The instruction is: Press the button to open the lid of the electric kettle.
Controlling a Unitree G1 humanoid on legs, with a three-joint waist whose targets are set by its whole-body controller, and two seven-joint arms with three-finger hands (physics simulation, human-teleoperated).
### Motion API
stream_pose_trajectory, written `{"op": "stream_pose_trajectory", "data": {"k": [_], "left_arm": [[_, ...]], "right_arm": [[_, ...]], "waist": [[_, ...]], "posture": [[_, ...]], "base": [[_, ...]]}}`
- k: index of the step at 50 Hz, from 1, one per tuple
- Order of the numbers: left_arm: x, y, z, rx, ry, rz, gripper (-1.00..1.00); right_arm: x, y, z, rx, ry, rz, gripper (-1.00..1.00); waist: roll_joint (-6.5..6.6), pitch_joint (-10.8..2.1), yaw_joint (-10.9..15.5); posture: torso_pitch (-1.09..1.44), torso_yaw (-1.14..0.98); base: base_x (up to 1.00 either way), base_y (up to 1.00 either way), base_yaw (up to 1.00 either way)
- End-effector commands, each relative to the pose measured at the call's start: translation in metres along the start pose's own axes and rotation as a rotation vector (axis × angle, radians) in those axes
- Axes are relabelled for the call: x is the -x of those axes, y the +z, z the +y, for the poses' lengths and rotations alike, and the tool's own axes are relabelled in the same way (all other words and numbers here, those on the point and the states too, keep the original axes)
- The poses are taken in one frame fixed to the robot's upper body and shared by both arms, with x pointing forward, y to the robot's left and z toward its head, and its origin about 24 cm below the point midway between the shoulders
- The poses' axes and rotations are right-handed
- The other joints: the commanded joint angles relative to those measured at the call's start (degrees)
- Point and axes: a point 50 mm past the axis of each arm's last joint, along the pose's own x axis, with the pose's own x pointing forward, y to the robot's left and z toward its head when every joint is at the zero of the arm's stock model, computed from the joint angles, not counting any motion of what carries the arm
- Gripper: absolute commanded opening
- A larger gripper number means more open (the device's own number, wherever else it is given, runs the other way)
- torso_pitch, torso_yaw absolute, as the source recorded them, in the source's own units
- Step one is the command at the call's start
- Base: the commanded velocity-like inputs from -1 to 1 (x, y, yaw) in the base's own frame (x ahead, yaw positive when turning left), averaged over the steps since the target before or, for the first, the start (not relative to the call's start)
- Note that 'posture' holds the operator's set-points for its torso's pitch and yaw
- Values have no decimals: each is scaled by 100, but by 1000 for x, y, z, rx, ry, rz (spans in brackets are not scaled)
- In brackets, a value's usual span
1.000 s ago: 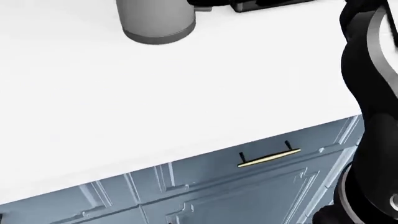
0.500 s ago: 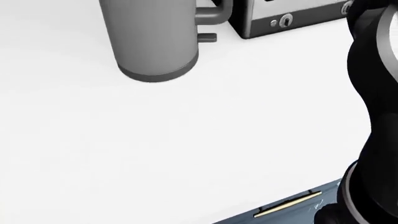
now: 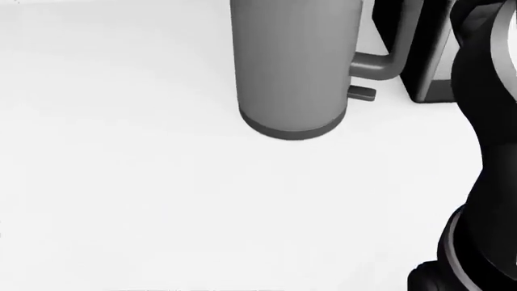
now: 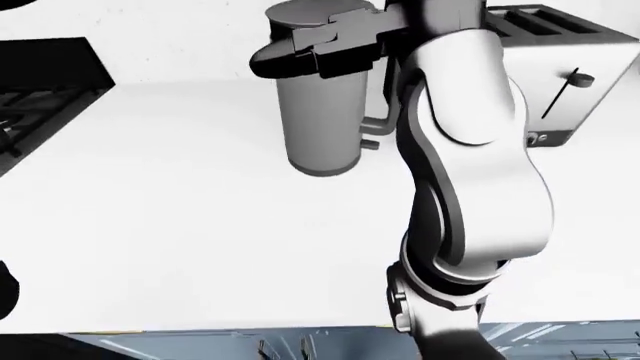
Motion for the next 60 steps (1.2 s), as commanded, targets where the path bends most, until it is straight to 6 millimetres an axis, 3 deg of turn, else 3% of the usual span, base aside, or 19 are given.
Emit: {"op": "stream_pose_trajectory", "data": {"k": [1, 3, 4, 6, 11, 42, 60], "left_arm": [[-1, 5, 1, 10, 4, -19, 100], [-1, 5, 1, 11, 5, -20, 100], [-1, 5, 1, 11, 4, -19, 100], [-1, 4, 0, 15, -3, -18, 100], [-3, 0, 1, -15, 14, 17, 100], [-2, 3, 0, 7, 14, 24, 100], [-3, 2, 0, 9, 15, 23, 100]], "right_arm": [[0, 9, -4, 4, -26, -45, 100], [0, 9, -4, 5, -27, -45, 100], [0, 9, -4, 5, -27, -45, 100], [-1, 9, -4, 6, -27, -46, 100], [0, 10, -4, 3, -29, -48, 100], [0, 12, -7, 8, -52, -56, 100], [-1, 10, -5, 12, -49, -49, 100]], "waist": [[6, -70, -33], [232, -103, -123], [423, -175, -159], [344, -120, -153], [202, -286, -95], [184, -1383, -67], [165, -2175, 16]], "posture": [[0, 0], [0, 0], [0, 0], [0, 0], [-4, 0], [-35, 0], [-53, 0]], "base": [[0, 0, 0], [0, 0, 0], [0, 0, 0], [0, 0, 0], [0, 0, 0], [0, 0, 0], [0, 0, 0]]}}
